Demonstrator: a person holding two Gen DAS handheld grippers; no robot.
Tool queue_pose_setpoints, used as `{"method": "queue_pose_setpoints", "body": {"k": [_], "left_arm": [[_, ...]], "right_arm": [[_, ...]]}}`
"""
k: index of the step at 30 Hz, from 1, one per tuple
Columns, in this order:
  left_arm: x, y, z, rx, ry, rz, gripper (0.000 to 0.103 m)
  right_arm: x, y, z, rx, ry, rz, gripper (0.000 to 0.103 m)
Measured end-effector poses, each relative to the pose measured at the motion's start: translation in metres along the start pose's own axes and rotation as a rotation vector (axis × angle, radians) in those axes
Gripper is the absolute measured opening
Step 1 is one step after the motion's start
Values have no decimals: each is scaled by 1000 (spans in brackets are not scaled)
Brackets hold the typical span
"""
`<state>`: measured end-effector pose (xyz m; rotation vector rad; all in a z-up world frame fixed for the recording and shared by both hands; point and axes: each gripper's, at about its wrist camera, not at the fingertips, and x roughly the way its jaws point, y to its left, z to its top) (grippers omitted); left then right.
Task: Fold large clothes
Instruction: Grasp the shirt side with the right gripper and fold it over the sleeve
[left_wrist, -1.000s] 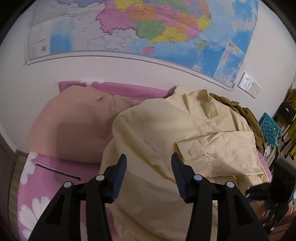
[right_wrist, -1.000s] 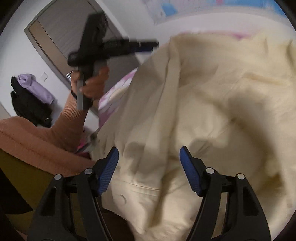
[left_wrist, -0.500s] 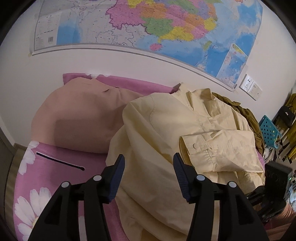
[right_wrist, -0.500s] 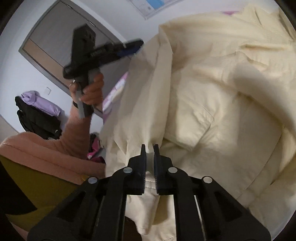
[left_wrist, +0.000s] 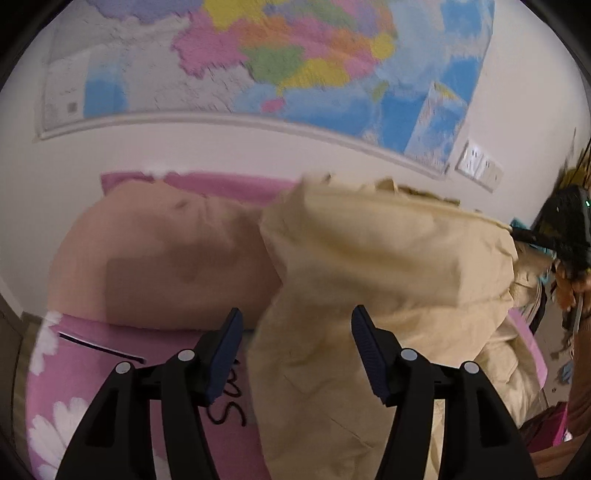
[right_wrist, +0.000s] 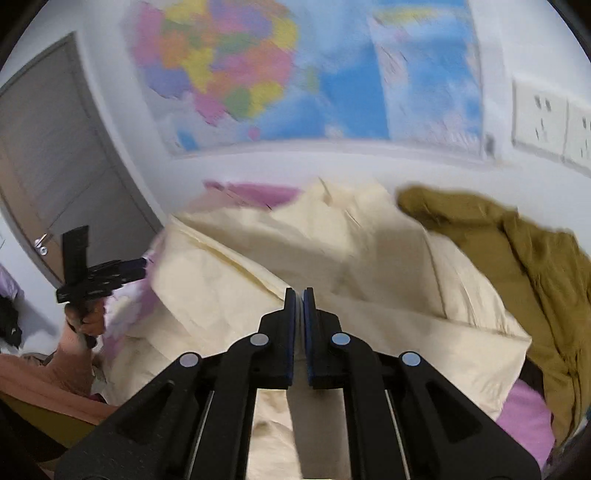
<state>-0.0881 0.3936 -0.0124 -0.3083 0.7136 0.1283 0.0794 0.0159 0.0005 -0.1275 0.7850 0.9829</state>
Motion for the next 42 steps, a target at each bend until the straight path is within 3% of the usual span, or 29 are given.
{"method": "queue_pose_setpoints", "body": {"k": [4, 7, 8, 10, 13, 17, 21, 24, 25, 26, 28, 33, 36, 38, 40, 42], "left_arm": [[30, -11, -4, 49, 66, 52, 58], [43, -15, 4, 76, 76, 97, 59], [47, -16, 8, 82, 80, 103, 59], [51, -14, 12, 78, 84, 101, 59], [55, -15, 11, 71, 84, 88, 59], [59, -16, 7, 55, 84, 79, 59], [57, -13, 4, 38, 82, 76, 61], [59, -9, 1, 31, 91, 72, 61], [59, -7, -1, 32, 94, 70, 61], [60, -5, -2, 32, 97, 67, 61], [61, -2, -6, 27, 104, 60, 62], [63, 14, -15, -13, 92, 9, 70], [73, 17, -19, -17, 139, 36, 69], [77, 19, -23, -21, 156, 36, 69], [75, 21, -24, -18, 152, 40, 69], [64, 20, -20, -3, 115, 63, 69]], "right_arm": [[45, -22, -25, 50, 107, -40, 8], [62, -25, -37, 79, 145, -84, 25], [61, -21, -34, 72, 129, -108, 40], [49, -12, -22, 53, 52, -73, 60], [47, 29, 11, -51, -25, 44, 62], [102, 99, 50, -186, 48, 208, 64], [168, 147, 75, -252, 131, 299, 71], [213, 163, 83, -242, 230, 314, 69], [224, 163, 85, -230, 258, 313, 48], [236, 160, 87, -212, 296, 323, 16], [237, 147, 98, -185, 269, 341, 5], [204, 116, 140, -137, 58, 318, 1], [223, 108, 149, -118, 29, 255, 0], [244, 99, 147, -67, 80, 231, 1], [248, 90, 137, -49, 95, 209, 8], [231, 76, 123, -33, 86, 203, 28]]}}
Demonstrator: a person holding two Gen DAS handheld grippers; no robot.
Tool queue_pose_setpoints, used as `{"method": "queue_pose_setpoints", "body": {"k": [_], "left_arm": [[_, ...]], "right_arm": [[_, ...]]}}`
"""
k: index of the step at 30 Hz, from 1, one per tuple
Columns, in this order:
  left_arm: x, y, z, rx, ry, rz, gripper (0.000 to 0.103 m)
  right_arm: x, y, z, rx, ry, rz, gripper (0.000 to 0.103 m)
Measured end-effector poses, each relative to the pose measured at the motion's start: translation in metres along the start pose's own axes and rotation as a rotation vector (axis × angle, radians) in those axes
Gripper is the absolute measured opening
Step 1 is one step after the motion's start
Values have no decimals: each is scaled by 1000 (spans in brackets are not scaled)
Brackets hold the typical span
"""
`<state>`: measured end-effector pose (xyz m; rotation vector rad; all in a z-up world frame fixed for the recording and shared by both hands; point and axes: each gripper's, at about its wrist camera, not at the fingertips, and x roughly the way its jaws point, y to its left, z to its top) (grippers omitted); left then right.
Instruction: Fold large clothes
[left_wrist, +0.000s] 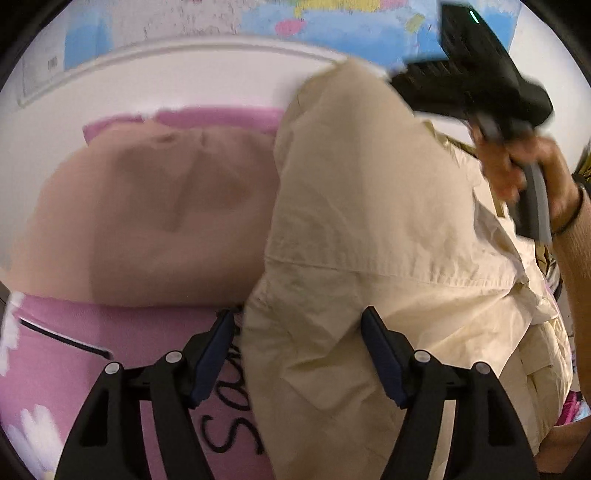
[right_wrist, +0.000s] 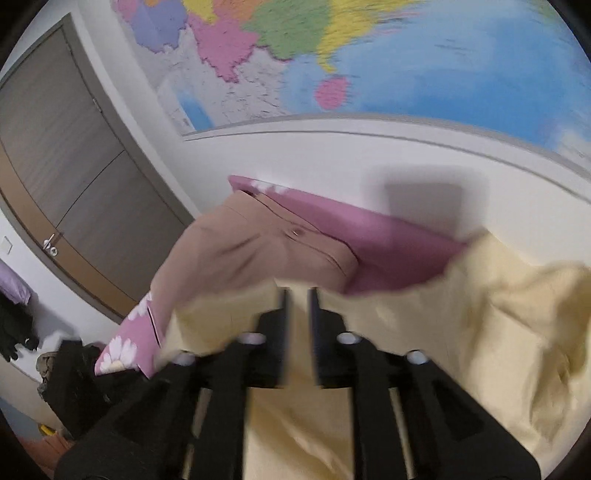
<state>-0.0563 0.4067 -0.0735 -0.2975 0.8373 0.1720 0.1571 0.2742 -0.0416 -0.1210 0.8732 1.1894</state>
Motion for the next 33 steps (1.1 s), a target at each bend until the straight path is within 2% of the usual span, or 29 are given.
{"method": "queue_pose_setpoints", "body": {"k": [1, 3, 4, 5, 8, 11, 12, 13, 16, 19, 22, 24, 25, 26, 27, 28, 33], "left_arm": [[-6, -1, 3, 5, -23, 8, 69], [-22, -7, 10, 30, -79, 24, 69], [-28, -10, 14, 42, -102, 25, 69], [-38, -18, 20, 67, -142, 12, 69], [-50, -44, 29, 152, -196, -58, 70], [-40, -68, 35, 235, -176, -134, 74], [-30, -73, 37, 246, -150, -147, 74], [-14, -77, 42, 248, -112, -124, 74], [23, -72, 51, 224, -23, -66, 71], [51, -61, 66, 167, 41, -39, 68], [63, -60, 71, 160, 60, -17, 68], [62, -63, 70, 168, 55, -8, 68], [62, -66, 71, 174, 51, 4, 68], [62, -69, 72, 177, 49, 14, 68], [61, -70, 72, 180, 44, 22, 68], [57, -71, 73, 177, 39, 23, 68], [25, -64, 76, 160, -19, -1, 68]], "right_arm": [[-14, 1, -10, 8, -17, 6, 43], [-60, -13, -35, 22, -84, -24, 48], [-85, -23, -50, 44, -110, -38, 54], [-108, -34, -66, 70, -134, -67, 55], [-169, -65, -123, 144, -167, -171, 61], [-211, -87, -174, 220, -161, -313, 64], [-222, -95, -191, 259, -161, -334, 66], [-232, -105, -212, 318, -153, -329, 67], [-231, -121, -244, 382, -132, -369, 67], [-209, -125, -262, 420, -100, -277, 67], [-189, -124, -267, 424, -61, -256, 67], [-181, -123, -268, 438, -60, -215, 59], [-182, -121, -267, 444, -62, -218, 44], [-181, -116, -267, 437, -75, -226, 35], [-181, -111, -265, 420, -89, -230, 31], [-183, -108, -263, 408, -104, -237, 1], [-222, -99, -238, 369, -251, -215, 2]]}}
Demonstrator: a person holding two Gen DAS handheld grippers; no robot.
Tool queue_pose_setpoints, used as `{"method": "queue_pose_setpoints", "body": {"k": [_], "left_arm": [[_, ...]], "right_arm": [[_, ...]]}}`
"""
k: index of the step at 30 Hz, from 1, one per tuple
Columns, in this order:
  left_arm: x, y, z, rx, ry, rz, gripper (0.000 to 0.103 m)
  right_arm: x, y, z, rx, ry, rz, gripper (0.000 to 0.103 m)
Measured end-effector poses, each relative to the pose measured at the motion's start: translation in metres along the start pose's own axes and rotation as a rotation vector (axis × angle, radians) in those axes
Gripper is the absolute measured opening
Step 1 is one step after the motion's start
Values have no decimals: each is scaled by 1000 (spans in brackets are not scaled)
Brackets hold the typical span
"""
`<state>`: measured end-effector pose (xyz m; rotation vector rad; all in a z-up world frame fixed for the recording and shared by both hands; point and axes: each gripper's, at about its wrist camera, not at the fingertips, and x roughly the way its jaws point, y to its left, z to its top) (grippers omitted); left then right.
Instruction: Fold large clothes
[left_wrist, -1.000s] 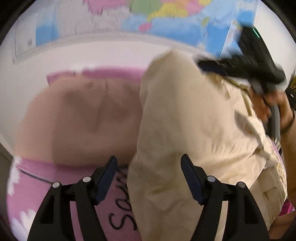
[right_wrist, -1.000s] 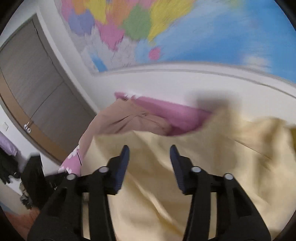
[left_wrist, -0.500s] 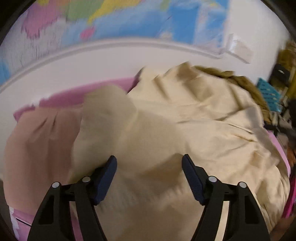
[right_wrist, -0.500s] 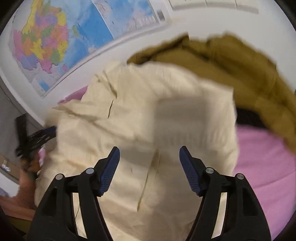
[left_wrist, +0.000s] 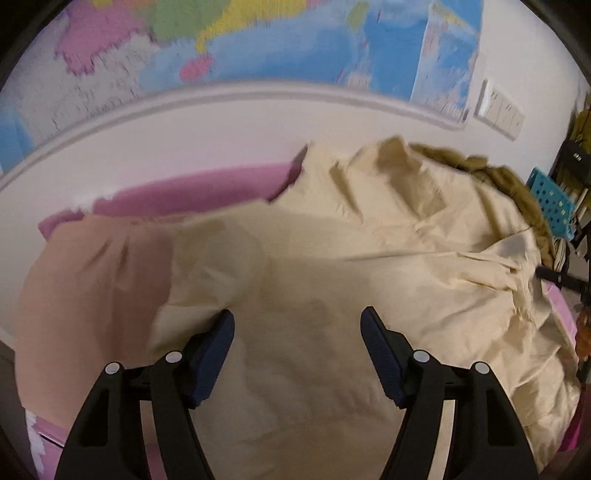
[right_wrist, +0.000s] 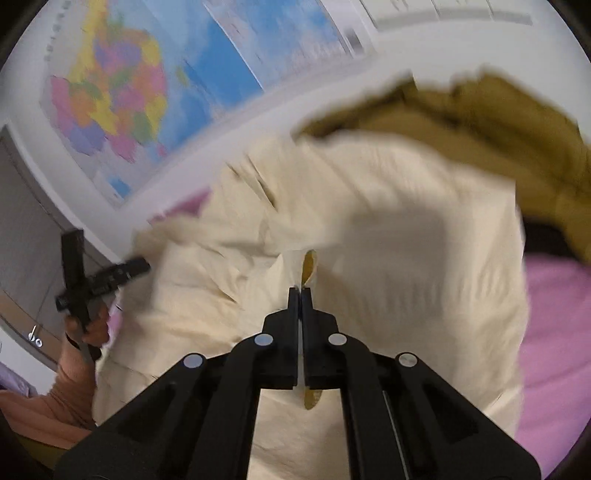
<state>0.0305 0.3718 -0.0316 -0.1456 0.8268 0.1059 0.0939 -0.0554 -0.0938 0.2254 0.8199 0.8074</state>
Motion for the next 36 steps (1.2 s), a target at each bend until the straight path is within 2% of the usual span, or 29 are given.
{"method": "queue_pose_setpoints", "body": {"k": [4, 7, 11, 13, 17, 18, 20, 22, 24, 26, 27, 29, 31, 32, 34, 35, 36], "left_arm": [[-33, -18, -7, 62, -69, -46, 70], [-41, -32, -21, 106, -45, -107, 70], [-47, -58, -57, 222, 4, -265, 76], [-43, -71, -74, 291, 32, -245, 76], [-33, -85, -88, 343, 82, -187, 76], [-32, -87, -88, 354, 86, -160, 73], [-29, -86, -81, 348, 90, -89, 53], [-28, -81, -67, 309, 87, -59, 25], [-29, -72, -53, 268, 47, -35, 21], [-30, -70, -44, 260, 11, -21, 21], [-28, -70, -42, 265, 14, -40, 22], [-18, -77, -48, 291, 59, -123, 27], [-7, -87, -58, 328, 96, -118, 38], [-5, -90, -64, 344, 107, -128, 39], [-5, -87, -69, 329, 113, -134, 45], [-7, -85, -71, 319, 113, -139, 47], [-12, -81, -72, 302, 108, -150, 54]], "right_arm": [[-8, 6, 20, -32, -36, 9, 2], [-2, -1, 26, -11, -39, 8, 2], [4, -18, 28, 55, -46, 11, 2], [5, -20, 32, 76, -54, 27, 2], [4, -13, 42, 64, -70, 30, 2], [3, -11, 45, 56, -74, 34, 2], [0, -8, 49, 53, -92, 42, 2], [-4, -4, 51, 43, -108, 53, 2], [-10, 0, 53, 34, -130, 58, 2], [-16, -2, 53, 41, -159, 50, 2], [-16, -5, 51, 49, -166, 46, 2], [-12, -14, 43, 59, -153, 4, 2], [0, -26, 32, 71, -102, -41, 2], [9, -34, 24, 81, -59, -73, 2], [24, -45, 10, 96, 11, -110, 3], [28, -48, 6, 99, 28, -137, 7], [30, -49, 2, 100, 37, -159, 7]]}}
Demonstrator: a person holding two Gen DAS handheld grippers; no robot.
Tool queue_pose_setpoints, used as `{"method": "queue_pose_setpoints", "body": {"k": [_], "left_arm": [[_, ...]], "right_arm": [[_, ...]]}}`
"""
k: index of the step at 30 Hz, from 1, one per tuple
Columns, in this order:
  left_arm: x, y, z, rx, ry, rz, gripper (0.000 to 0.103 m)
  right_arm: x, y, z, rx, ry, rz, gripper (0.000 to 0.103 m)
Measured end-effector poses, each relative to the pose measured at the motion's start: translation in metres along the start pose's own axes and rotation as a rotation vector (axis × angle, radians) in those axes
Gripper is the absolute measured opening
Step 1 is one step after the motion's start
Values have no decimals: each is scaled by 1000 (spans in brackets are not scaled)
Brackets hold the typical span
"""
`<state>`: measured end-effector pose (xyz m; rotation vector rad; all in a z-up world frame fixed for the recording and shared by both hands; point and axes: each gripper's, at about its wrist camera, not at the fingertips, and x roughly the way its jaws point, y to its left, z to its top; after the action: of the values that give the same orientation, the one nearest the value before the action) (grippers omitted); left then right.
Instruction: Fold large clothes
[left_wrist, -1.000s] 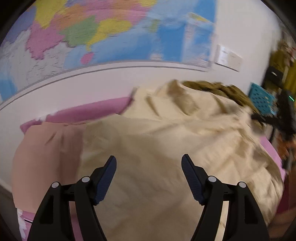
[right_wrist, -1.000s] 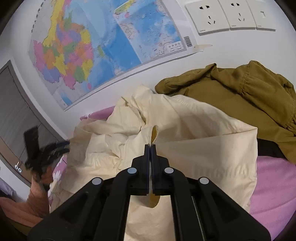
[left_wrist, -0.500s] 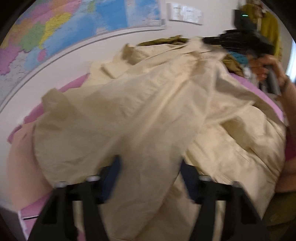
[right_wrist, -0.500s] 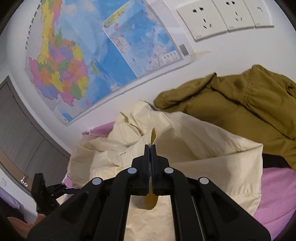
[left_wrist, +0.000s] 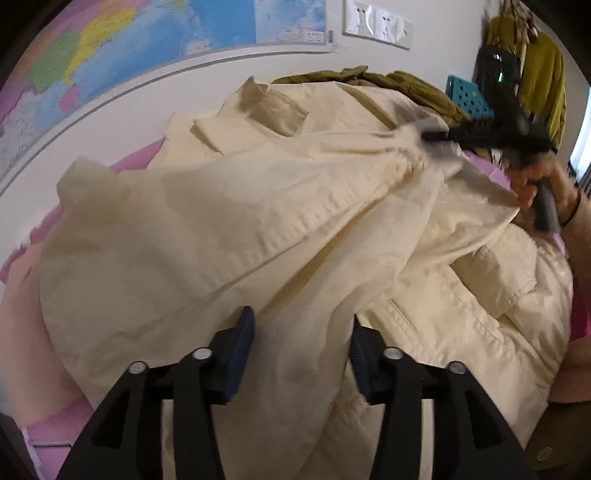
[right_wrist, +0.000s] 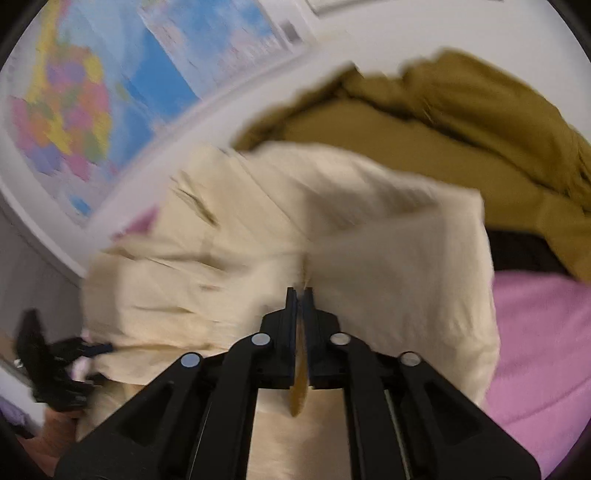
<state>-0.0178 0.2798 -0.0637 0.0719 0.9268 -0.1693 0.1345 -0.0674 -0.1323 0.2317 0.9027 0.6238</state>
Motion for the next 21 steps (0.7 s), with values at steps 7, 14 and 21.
{"method": "queue_pose_setpoints", "body": {"k": [7, 14, 21], "left_arm": [[-47, 23, -17, -92, -96, 30, 63], [-26, 40, -17, -148, -15, 135, 63], [-12, 40, -13, -182, 34, 221, 64]], "right_arm": [[-42, 39, -13, -140, -121, 49, 28], [18, 84, -39, -351, 98, 47, 26], [6, 90, -47, -343, 80, 50, 34]]}}
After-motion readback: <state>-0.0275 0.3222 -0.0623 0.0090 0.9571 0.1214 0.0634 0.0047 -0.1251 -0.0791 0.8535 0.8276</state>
